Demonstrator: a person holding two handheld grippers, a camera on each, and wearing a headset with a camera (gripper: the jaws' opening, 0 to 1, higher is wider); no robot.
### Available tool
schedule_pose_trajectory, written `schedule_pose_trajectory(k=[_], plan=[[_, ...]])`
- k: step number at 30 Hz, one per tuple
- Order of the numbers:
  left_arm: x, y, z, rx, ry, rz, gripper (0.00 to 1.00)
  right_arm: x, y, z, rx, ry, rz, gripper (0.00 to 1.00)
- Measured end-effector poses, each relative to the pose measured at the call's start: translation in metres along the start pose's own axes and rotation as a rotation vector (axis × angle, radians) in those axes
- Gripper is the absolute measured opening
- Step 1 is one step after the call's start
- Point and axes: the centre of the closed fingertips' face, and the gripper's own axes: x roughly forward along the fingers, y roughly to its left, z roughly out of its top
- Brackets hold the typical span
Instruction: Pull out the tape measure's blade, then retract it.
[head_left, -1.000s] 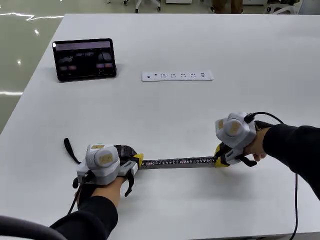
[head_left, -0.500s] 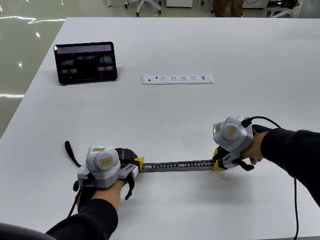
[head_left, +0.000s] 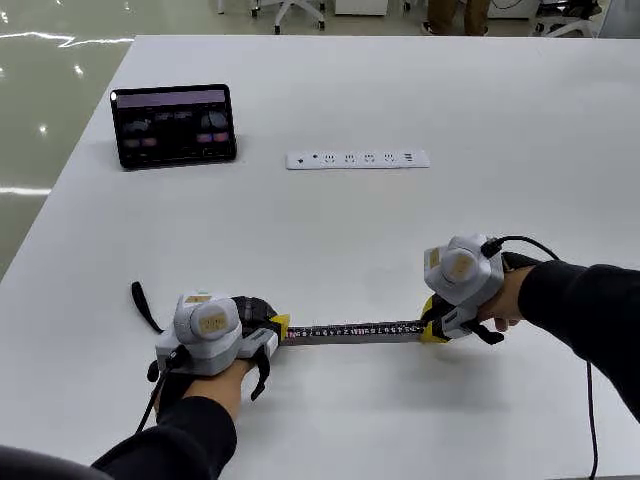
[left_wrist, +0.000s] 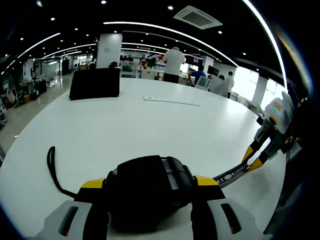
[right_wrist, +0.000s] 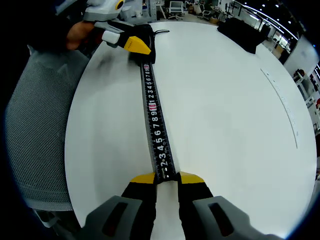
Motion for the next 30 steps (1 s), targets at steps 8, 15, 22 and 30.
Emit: schedule_pose_trajectory(k=[8, 15, 22, 30], plan=[[-0.001, 0.0, 0.0, -0.002, 0.002, -0.003, 0.63, 0.002, 0.001, 0.006, 0.003, -0.014, 0.002, 0.11], [-0.001, -0.001, 0.0, -0.006, 0.008, -0.008, 0.63, 0.005, 0.003, 0.013, 0.006, -0.034, -0.002, 0.11], [-0.001, 0.0, 0.0, -0.007, 0.008, -0.009, 0.63, 0.007, 0.004, 0.018, 0.003, -0.046, 0.0, 0.11], [-0.001, 0.0, 0.0, -0.007, 0.009, -0.01, 0.63, 0.008, 0.004, 0.022, 0.007, -0.056, 0.0, 0.11]])
